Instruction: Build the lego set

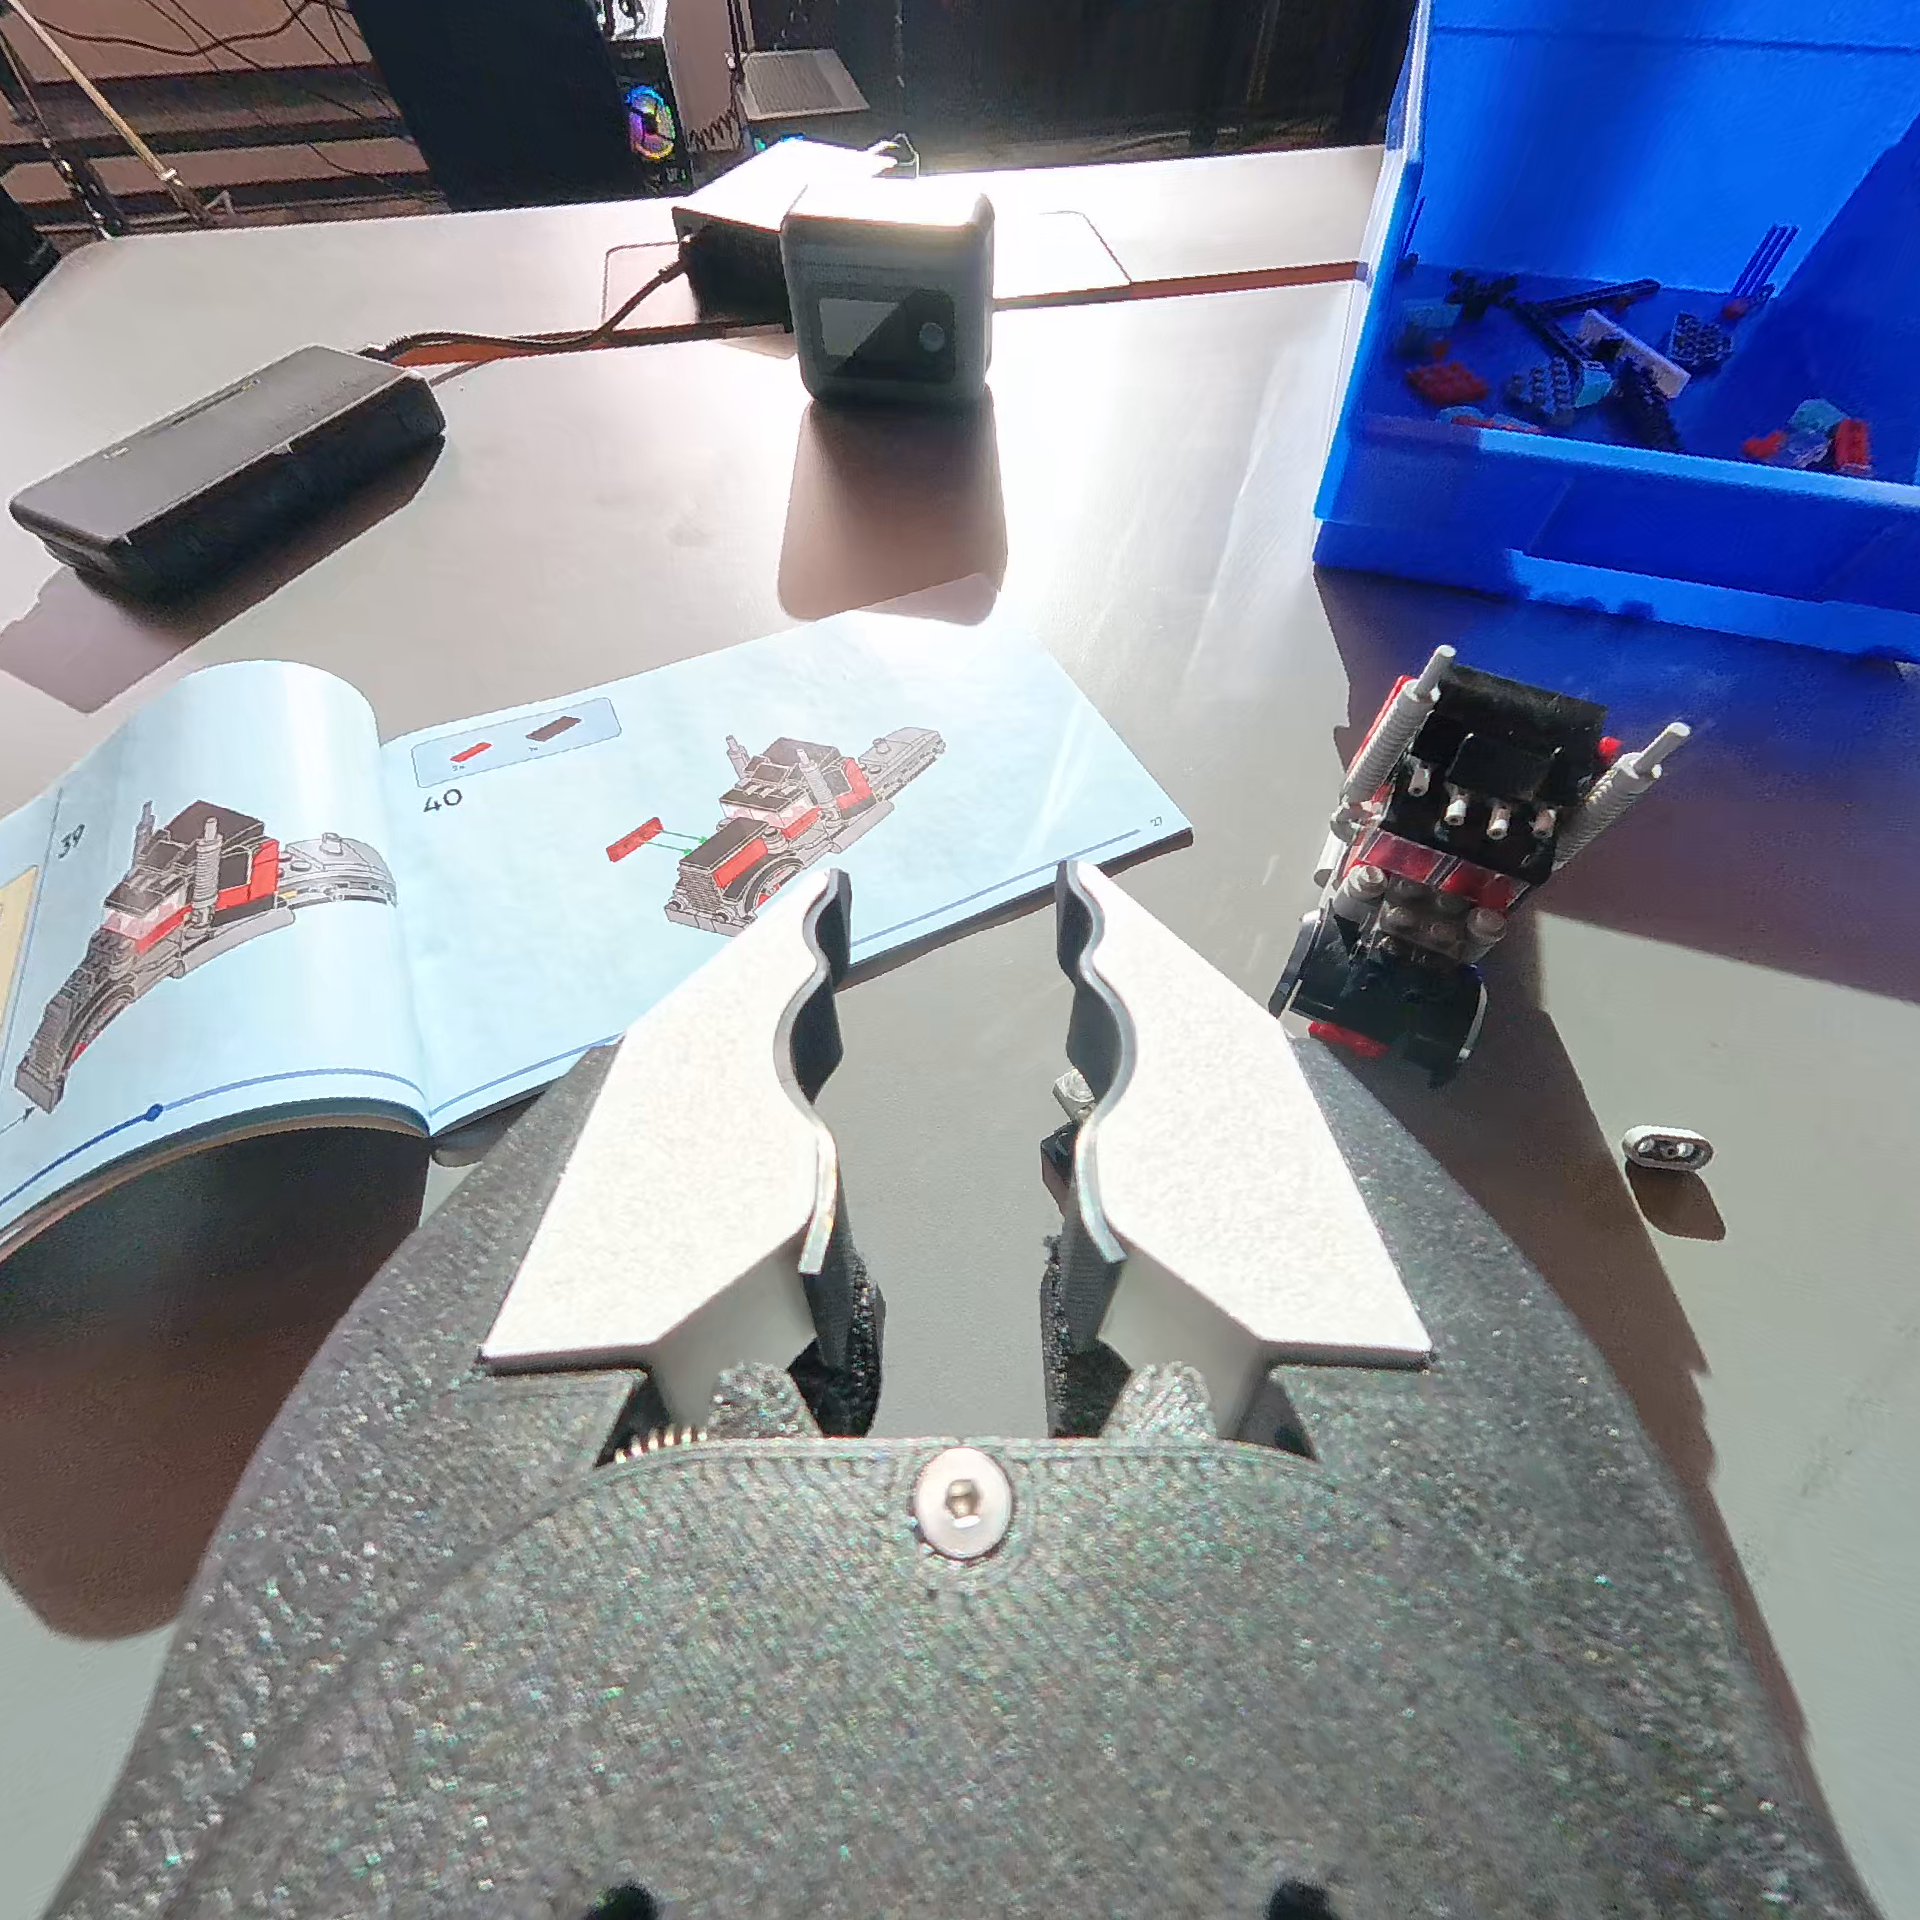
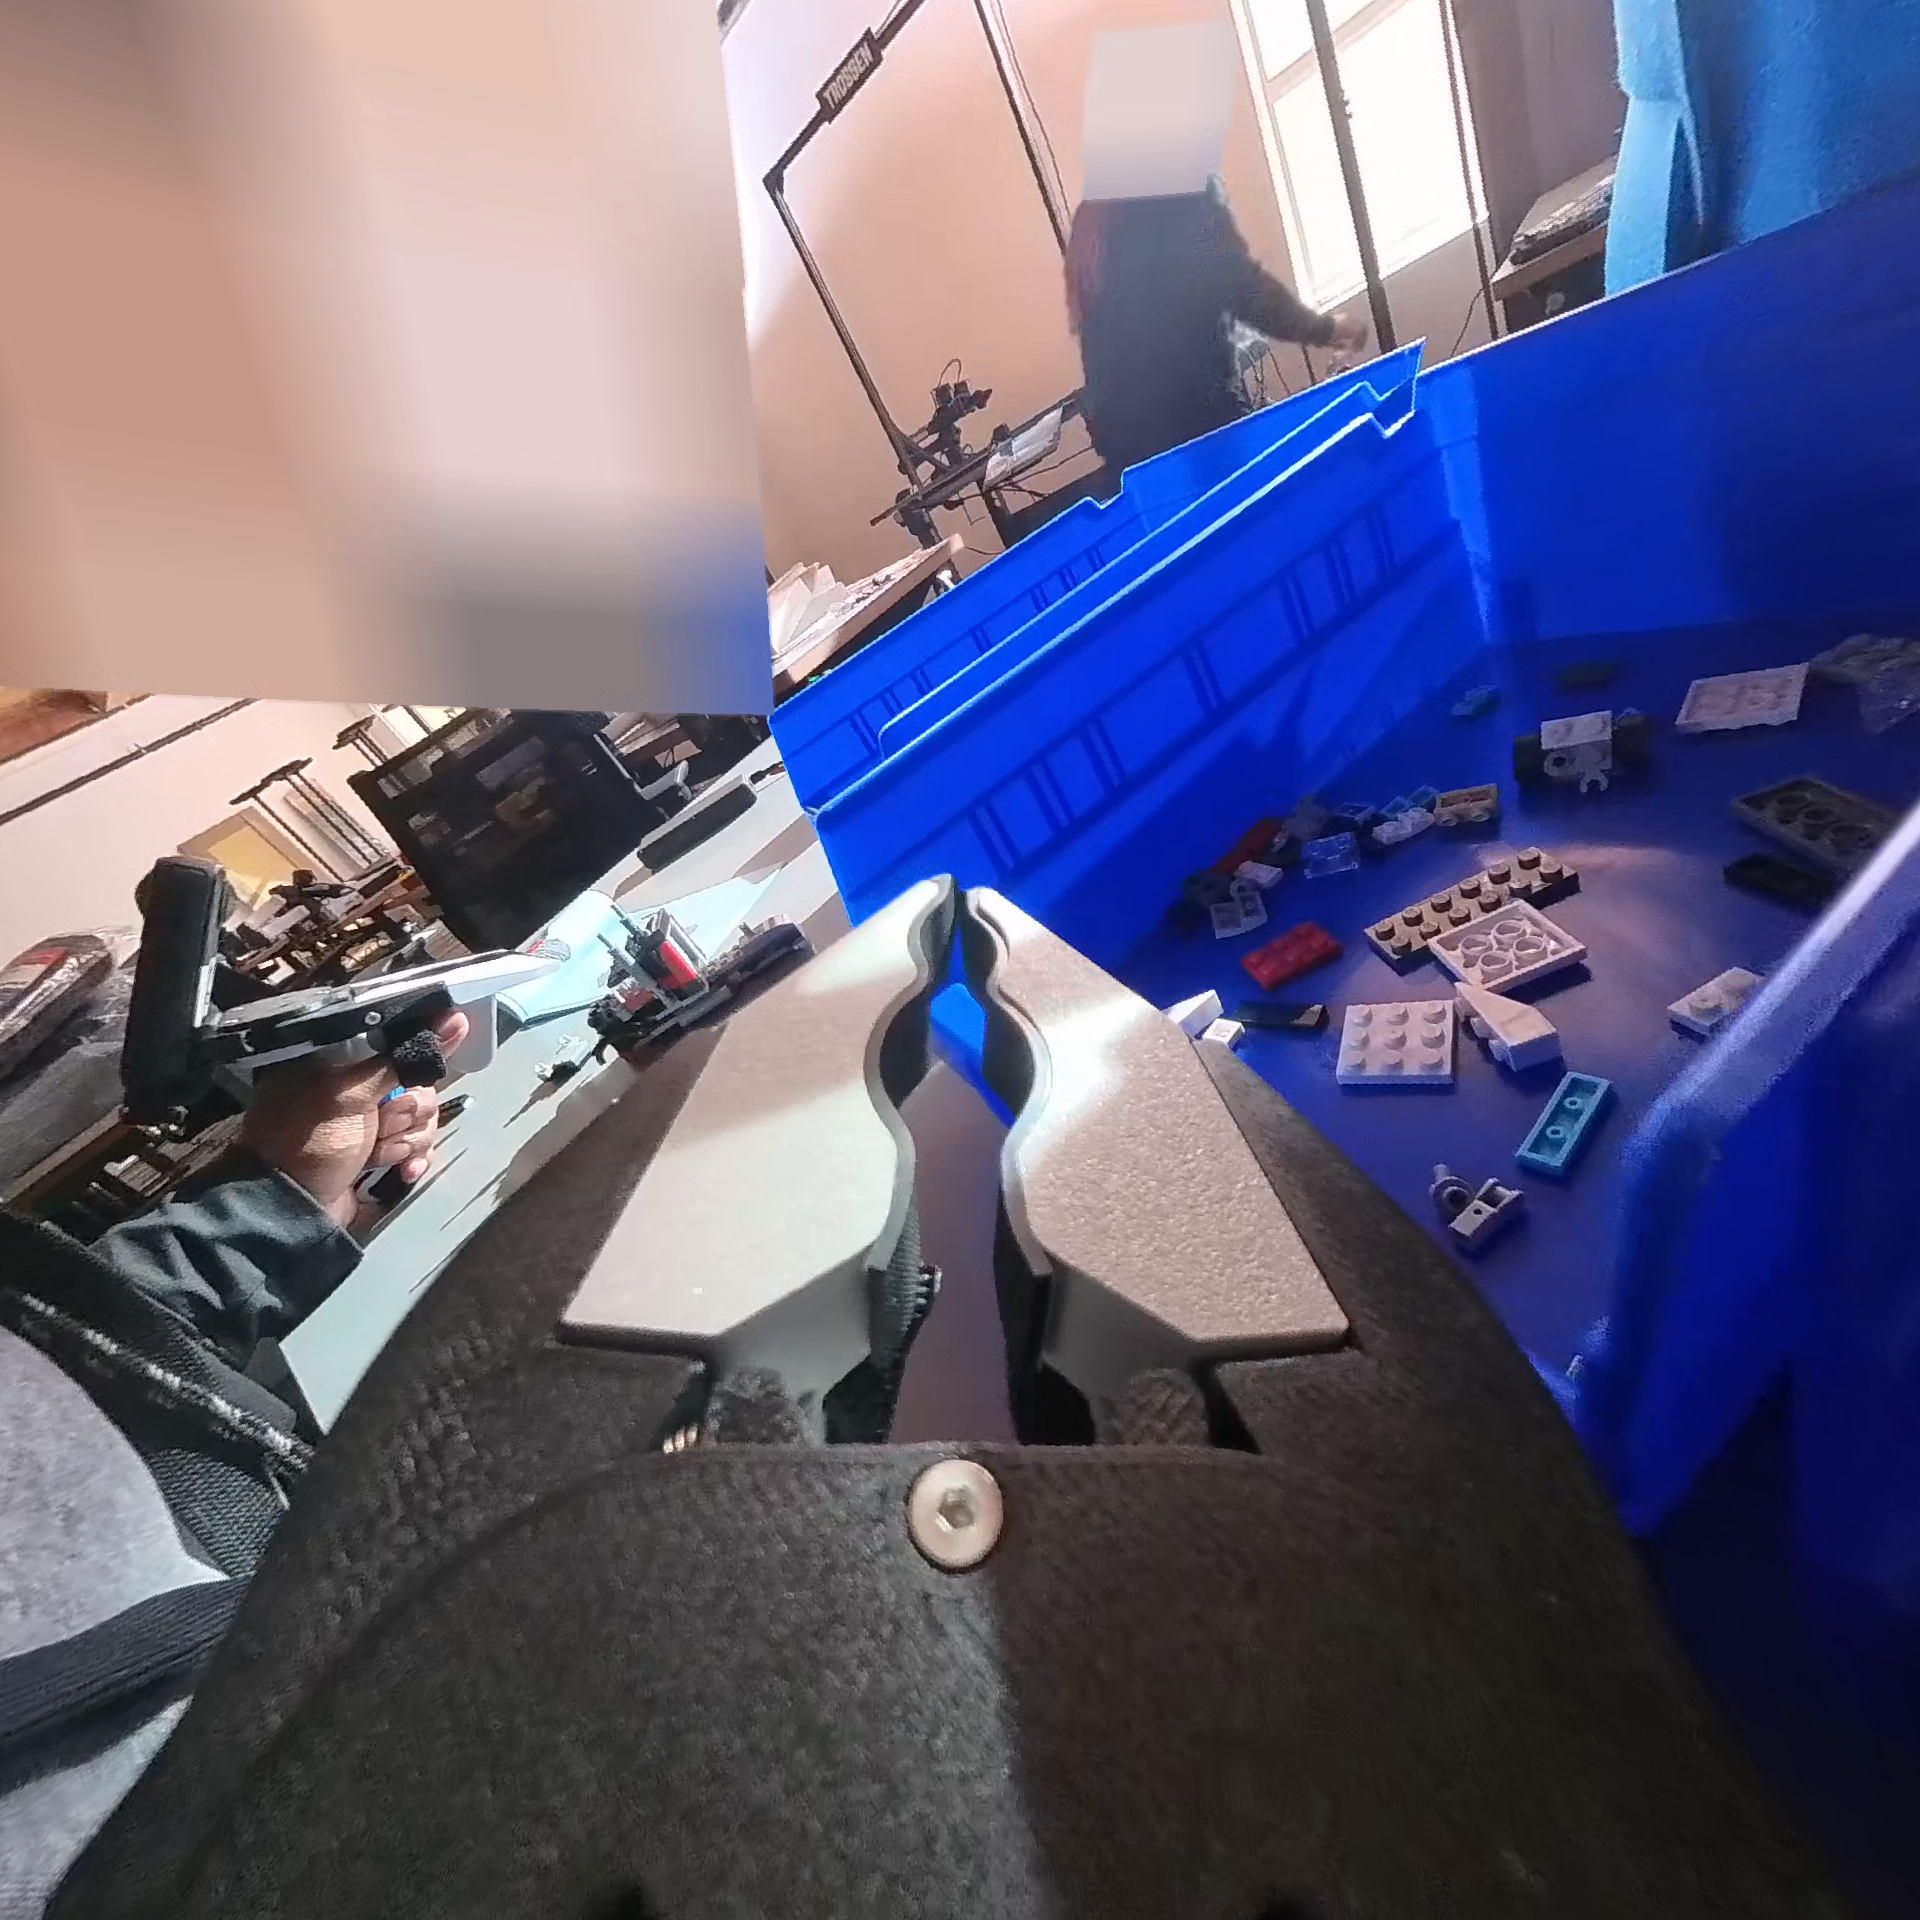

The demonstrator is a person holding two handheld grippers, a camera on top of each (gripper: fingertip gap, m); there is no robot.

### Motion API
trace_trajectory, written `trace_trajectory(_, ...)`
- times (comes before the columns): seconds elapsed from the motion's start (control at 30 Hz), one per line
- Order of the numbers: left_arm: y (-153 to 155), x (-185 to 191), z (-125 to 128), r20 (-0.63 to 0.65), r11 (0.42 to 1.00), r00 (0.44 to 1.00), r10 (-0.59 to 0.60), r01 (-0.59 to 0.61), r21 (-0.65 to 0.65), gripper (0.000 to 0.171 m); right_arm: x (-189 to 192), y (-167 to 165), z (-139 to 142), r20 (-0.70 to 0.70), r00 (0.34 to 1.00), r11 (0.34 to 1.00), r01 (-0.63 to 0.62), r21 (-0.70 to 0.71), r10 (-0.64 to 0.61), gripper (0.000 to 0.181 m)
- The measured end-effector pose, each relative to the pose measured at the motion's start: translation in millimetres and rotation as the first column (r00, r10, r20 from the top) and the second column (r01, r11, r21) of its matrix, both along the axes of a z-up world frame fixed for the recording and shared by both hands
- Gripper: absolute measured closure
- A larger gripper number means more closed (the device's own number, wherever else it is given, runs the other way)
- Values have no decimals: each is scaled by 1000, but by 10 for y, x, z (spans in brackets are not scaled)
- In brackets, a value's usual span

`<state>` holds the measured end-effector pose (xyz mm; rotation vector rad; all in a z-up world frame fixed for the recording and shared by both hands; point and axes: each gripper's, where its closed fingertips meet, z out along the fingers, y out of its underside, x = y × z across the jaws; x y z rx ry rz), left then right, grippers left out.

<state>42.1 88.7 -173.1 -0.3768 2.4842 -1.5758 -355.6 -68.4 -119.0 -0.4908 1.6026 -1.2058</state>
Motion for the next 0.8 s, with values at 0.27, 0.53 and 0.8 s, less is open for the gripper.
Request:
trace_trajectory(0.27,1,-2,3,0,1000,1000,-2,2,-3,131,7,-4,-8,-8,1000,1000,0,2,0,181)
trace_trajectory(0.53,1,-6,5,2,1000,1000,-3,3,-4,131,7,-1,-3,-5,1000,1000,-4,1,4,181)
trace_trajectory(0.8,1,-9,6,2,1000,1000,-5,5,-4,131,7,-3,-3,-6,1000,1000,-3,1,3,181)
